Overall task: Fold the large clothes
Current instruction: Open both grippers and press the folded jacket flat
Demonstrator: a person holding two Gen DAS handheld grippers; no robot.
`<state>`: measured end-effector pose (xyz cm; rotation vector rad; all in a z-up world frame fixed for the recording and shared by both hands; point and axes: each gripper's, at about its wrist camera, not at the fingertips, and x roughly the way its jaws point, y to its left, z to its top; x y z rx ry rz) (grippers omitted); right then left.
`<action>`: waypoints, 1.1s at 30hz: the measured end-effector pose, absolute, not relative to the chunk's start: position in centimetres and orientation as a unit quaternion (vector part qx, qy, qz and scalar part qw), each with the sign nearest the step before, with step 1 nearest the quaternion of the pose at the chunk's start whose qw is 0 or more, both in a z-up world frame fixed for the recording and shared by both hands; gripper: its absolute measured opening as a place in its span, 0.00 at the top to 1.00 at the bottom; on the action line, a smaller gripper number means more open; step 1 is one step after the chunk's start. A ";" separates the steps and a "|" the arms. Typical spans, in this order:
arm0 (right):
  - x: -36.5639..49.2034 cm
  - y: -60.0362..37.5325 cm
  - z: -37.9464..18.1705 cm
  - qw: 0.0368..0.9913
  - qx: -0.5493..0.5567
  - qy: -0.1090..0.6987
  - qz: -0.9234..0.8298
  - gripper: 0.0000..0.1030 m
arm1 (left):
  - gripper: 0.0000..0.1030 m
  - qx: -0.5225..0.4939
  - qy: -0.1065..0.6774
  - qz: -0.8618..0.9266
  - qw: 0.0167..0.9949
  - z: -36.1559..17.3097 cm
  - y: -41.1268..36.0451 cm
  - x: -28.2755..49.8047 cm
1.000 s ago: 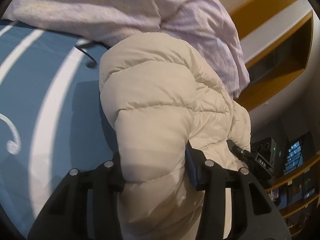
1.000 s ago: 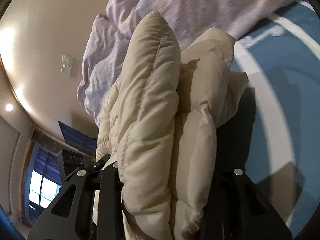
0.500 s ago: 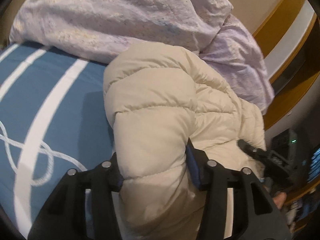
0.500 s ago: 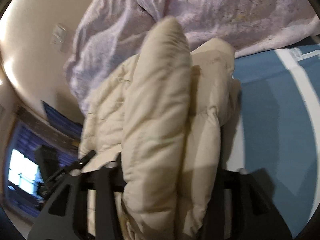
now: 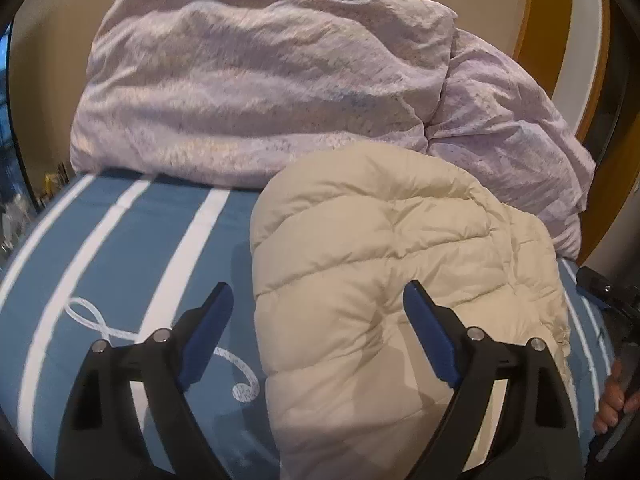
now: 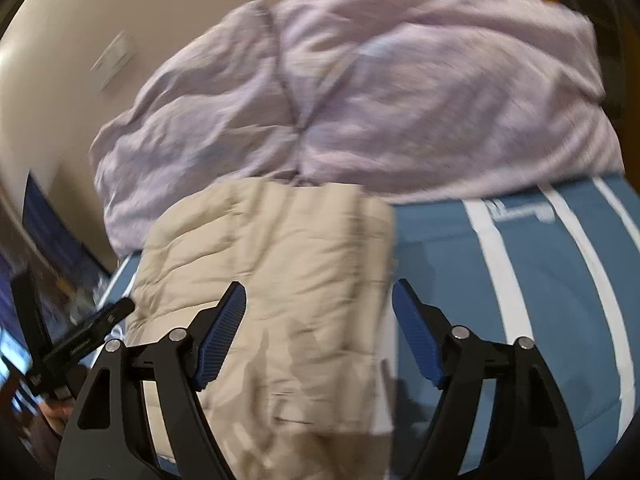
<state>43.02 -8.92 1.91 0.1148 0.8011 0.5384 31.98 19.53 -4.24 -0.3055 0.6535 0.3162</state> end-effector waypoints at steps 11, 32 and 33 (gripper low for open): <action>42.9 -2.3 -1.7 0.910 -0.113 0.340 0.208 0.31 | 0.11 -0.057 0.334 0.223 0.914 -4.2 17.1 36.5; 45.5 -3.0 -5.6 0.892 -0.071 0.389 0.218 0.28 | 0.02 -0.066 0.345 0.196 0.915 -9.5 18.5 39.0; 45.5 -3.1 -5.6 0.893 -0.072 0.387 0.217 0.28 | 0.02 -0.066 0.346 0.195 0.915 -9.6 18.5 39.0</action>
